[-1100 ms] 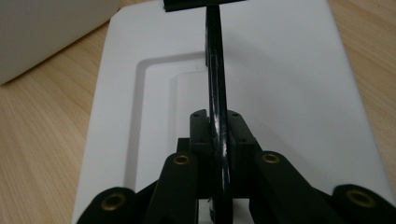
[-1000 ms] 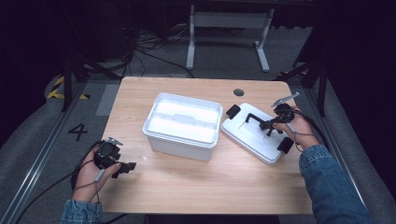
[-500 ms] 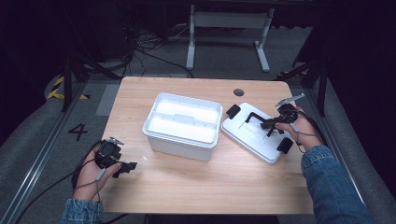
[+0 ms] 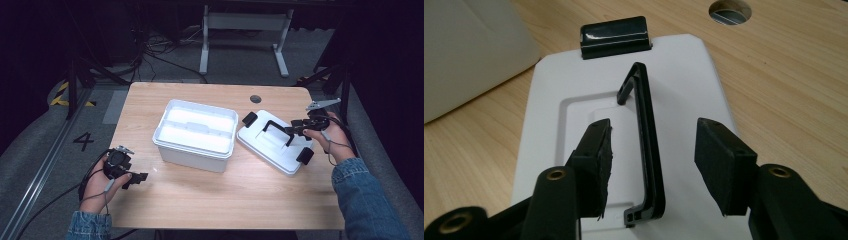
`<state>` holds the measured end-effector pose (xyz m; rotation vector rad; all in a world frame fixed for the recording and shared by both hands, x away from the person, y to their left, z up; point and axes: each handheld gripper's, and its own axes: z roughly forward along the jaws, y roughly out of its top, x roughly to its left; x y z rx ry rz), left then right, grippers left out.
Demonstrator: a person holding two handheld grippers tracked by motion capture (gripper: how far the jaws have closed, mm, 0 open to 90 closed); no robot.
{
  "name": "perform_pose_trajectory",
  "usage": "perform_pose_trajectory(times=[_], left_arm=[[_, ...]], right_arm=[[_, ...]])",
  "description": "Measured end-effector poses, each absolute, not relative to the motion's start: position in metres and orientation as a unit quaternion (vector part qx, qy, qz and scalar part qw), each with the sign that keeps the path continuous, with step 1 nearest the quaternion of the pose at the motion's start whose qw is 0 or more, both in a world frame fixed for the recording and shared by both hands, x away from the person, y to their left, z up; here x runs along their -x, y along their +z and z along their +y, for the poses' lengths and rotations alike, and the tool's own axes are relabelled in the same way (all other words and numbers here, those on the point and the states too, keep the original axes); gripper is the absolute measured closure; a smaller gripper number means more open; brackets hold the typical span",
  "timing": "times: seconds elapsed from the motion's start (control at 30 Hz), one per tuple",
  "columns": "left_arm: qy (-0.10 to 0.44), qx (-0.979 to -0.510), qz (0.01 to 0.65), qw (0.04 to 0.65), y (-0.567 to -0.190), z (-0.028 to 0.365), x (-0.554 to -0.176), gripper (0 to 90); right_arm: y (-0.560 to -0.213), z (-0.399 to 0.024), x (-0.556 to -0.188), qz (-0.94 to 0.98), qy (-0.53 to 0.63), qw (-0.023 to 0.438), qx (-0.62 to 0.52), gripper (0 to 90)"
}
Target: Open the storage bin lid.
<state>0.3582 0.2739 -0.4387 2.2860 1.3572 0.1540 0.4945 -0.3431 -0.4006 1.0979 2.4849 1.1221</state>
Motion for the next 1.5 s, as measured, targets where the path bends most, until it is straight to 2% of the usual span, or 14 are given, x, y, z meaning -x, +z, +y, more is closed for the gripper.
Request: perform_pose_trajectory(times=[0.4, 0.63, 0.97, 1.27, 1.5], left_arm=[[0.057, -0.831, 0.502, 0.233, -0.440, 0.277, -0.350, 22.3], [0.056, -0.830, 0.503, 0.235, -0.439, 0.276, -0.349, 22.3], [0.055, -0.835, 0.496, 0.232, -0.442, 0.269, -0.354, 22.3], [0.055, -0.839, 0.491, 0.228, -0.442, 0.266, -0.357, 22.3], [0.053, -0.836, 0.494, 0.232, -0.442, 0.267, -0.357, 22.3]], right_arm=[[-0.370, -0.346, -0.442, 0.844, 0.408, 0.114, -0.329, 49.0], [-0.367, -0.339, -0.411, 0.852, 0.406, 0.108, -0.311, 49.8], [-0.386, -0.302, -0.361, 0.873, 0.401, 0.094, -0.262, 51.7], [-0.413, -0.289, -0.351, 0.873, 0.410, 0.081, -0.253, 50.6], [-0.431, -0.283, -0.348, 0.878, 0.397, 0.091, -0.251, 50.3]])
